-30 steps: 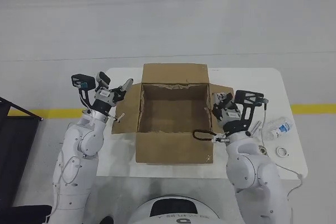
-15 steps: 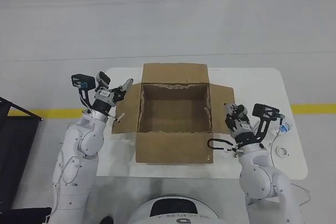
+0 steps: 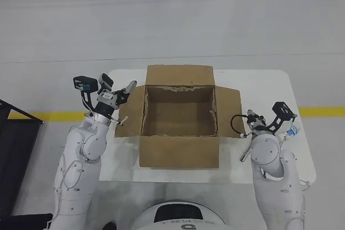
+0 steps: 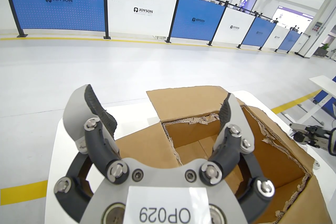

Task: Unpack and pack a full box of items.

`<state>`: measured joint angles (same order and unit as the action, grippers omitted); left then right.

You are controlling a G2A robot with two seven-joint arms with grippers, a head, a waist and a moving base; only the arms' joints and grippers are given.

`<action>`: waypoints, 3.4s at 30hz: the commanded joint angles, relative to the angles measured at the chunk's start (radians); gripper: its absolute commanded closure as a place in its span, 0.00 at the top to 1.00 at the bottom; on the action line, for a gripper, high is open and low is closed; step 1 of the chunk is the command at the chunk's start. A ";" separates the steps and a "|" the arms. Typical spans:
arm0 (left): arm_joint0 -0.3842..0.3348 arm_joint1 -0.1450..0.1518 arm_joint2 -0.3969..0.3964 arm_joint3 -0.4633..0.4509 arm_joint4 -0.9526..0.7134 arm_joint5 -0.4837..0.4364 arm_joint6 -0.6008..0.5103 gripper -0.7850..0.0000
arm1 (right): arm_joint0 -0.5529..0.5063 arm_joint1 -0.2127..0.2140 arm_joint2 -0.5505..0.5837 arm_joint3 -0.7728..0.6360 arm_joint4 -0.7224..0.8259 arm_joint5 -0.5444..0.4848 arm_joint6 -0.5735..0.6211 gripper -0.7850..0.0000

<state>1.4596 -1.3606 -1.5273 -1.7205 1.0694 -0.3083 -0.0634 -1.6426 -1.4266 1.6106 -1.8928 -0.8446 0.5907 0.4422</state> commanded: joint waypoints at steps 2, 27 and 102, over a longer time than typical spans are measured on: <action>0.000 0.000 0.000 0.000 0.000 0.000 0.000 1.00 | 0.039 0.001 0.018 0.053 0.010 0.054 0.019 0.00; 0.000 0.000 0.000 0.000 0.000 0.000 0.000 1.00 | 0.158 0.018 0.076 0.309 0.077 0.058 0.097 0.11; 0.000 0.000 0.000 0.000 0.000 0.000 0.000 1.00 | 0.191 0.021 -0.063 0.254 -0.046 0.206 0.084 0.99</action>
<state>1.4596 -1.3606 -1.5273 -1.7205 1.0694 -0.3083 -0.0634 -1.4643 -1.4050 1.5483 -1.6539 -0.8926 0.7956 0.5248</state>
